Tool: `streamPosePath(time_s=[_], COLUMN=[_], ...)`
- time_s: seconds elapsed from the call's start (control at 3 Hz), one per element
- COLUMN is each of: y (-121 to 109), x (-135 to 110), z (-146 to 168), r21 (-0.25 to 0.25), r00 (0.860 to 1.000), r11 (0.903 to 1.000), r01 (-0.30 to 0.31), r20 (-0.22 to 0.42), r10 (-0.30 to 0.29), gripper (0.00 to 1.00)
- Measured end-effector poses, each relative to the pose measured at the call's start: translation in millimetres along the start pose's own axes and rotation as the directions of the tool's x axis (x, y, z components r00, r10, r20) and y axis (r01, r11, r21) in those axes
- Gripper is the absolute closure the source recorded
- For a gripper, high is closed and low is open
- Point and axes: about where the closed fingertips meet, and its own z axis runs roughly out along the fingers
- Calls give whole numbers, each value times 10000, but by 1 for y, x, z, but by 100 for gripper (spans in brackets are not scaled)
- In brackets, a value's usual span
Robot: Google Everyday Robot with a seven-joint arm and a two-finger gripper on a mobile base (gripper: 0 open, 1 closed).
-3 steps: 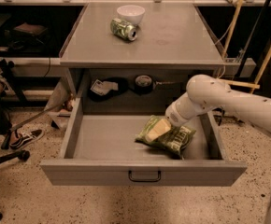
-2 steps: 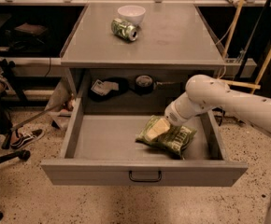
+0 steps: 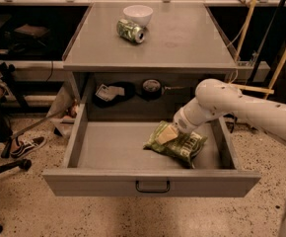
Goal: Pick green jalapeno chip bag from top drawer and place on counter
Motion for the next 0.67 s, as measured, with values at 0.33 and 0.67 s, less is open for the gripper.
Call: streamPosePath(time_s=[0.33,0.67], y=[0,-15], x=[0,-5], z=[0,-21], r21=[1,657], r00=[10000,9988], r11=[10000,9967], r01=[-1,-483], r20=[0,-60], r10=[1,488], gripper=[65,88])
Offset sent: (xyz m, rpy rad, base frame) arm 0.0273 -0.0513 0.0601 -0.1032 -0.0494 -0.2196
